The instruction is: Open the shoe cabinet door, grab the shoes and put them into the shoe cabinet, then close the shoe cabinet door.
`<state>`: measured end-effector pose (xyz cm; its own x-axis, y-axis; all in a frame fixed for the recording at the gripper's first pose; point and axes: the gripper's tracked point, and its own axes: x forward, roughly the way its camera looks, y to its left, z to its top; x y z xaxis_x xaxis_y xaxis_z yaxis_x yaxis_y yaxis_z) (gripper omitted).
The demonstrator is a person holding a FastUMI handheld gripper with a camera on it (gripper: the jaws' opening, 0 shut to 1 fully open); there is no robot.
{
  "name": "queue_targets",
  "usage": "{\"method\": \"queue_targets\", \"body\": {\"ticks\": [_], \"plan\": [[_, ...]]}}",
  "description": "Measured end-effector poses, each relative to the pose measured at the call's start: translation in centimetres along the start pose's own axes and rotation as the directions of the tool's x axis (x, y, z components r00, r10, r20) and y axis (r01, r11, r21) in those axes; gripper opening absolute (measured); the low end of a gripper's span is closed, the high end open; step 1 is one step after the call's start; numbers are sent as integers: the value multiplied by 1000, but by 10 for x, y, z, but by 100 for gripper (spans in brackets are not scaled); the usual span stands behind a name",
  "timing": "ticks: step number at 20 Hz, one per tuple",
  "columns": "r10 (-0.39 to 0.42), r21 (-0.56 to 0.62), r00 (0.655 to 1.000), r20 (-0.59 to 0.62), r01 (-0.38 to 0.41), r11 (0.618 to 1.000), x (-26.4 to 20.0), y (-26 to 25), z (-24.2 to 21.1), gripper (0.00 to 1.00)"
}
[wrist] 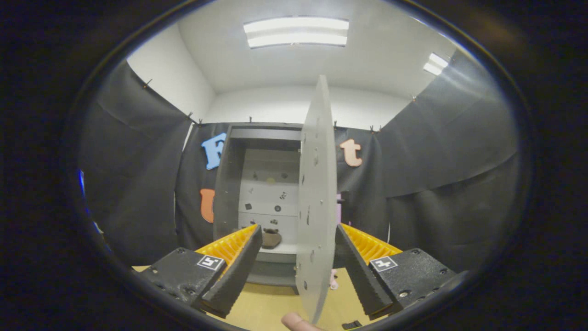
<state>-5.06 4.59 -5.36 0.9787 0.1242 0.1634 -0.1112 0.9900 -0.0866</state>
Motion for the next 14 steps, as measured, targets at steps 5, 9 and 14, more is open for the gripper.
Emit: {"method": "queue_targets", "body": {"ticks": [5,9,14], "plan": [[-81,45,994,-70,84,995,7,-70,-25,100],[-173,28,979,-112,177,984,8,-125,-47,100],[-182,28,961,-206,192,981,21,-142,-85,99]]}}
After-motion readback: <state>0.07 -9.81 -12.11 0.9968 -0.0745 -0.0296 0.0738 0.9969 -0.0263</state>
